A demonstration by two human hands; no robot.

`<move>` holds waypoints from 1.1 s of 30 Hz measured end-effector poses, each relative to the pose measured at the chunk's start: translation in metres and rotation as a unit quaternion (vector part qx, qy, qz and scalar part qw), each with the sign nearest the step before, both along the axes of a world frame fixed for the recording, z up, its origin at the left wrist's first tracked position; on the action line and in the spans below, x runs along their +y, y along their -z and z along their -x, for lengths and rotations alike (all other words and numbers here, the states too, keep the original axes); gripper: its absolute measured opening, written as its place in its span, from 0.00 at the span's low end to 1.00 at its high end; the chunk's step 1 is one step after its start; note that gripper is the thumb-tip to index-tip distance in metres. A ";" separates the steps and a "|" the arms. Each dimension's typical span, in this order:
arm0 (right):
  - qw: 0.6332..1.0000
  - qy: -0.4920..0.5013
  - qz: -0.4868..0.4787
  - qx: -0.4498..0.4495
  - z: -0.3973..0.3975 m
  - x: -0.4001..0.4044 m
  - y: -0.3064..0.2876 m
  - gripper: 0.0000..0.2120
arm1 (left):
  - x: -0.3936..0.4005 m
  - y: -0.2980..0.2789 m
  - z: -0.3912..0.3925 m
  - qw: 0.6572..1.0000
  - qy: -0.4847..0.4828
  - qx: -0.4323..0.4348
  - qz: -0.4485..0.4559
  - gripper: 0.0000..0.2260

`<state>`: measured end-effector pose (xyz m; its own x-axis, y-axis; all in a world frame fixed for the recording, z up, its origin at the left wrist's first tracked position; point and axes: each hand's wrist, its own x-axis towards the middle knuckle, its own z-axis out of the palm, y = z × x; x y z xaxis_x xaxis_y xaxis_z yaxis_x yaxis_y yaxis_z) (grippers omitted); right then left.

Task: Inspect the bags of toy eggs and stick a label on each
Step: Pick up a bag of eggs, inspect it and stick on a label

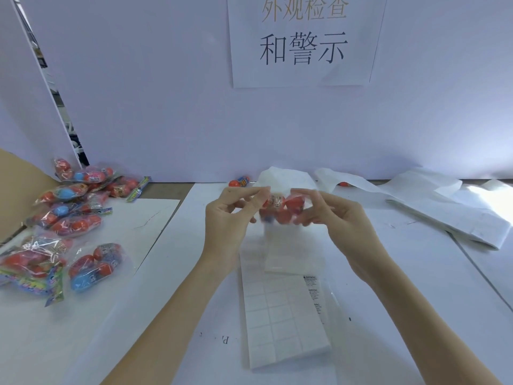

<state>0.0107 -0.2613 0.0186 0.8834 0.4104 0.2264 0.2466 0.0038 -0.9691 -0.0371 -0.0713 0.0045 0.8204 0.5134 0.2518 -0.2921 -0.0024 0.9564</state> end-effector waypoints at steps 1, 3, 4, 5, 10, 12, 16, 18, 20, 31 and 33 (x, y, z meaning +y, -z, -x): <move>1.000 -0.019 0.012 0.010 -0.001 -0.002 -0.002 0.16 | 0.002 0.000 0.001 1.000 0.017 -0.007 0.000 0.10; 0.999 -0.010 0.032 0.007 -0.004 -0.003 -0.001 0.14 | 0.002 -0.001 0.001 0.999 0.043 -0.005 -0.009 0.13; 0.999 0.009 0.044 -0.014 -0.005 -0.002 0.001 0.09 | 0.001 -0.001 0.000 0.999 0.047 0.000 -0.014 0.15; 0.998 0.021 0.059 -0.032 -0.006 -0.002 0.002 0.05 | 0.000 0.000 -0.002 0.999 0.040 0.008 -0.018 0.17; 0.993 -0.008 0.078 -0.083 -0.009 -0.001 0.008 0.13 | -0.001 0.007 -0.008 0.998 -0.017 0.052 -0.018 0.19; 0.991 -0.037 0.082 -0.102 -0.007 -0.002 0.005 0.23 | 0.003 0.008 -0.008 0.997 0.010 0.076 -0.020 0.16; 0.991 -0.042 0.094 -0.090 -0.007 -0.004 0.000 0.20 | 0.003 0.007 -0.007 0.995 0.059 0.069 -0.028 0.10; 0.993 -0.036 0.094 -0.066 -0.005 -0.002 -0.001 0.09 | 0.003 0.008 -0.007 0.997 0.041 0.062 -0.036 0.11; 0.996 -0.019 0.082 -0.042 -0.004 -0.001 0.001 0.09 | 0.005 0.007 -0.008 0.997 0.029 0.059 -0.039 0.11; 0.987 -0.127 0.091 0.045 -0.005 -0.009 -0.001 0.11 | 0.008 0.007 -0.001 0.969 -0.099 -0.046 -0.220 0.11; 0.984 -0.152 0.080 0.046 -0.004 -0.008 -0.001 0.13 | 0.008 0.006 0.001 0.975 -0.056 -0.031 -0.212 0.12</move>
<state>0.0144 -0.2694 0.0200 0.7276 0.6833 0.0617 0.1687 -0.0910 -0.9814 -0.0383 -0.0632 -0.0017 0.7418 0.4377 0.5081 -0.3244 -0.4288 0.8431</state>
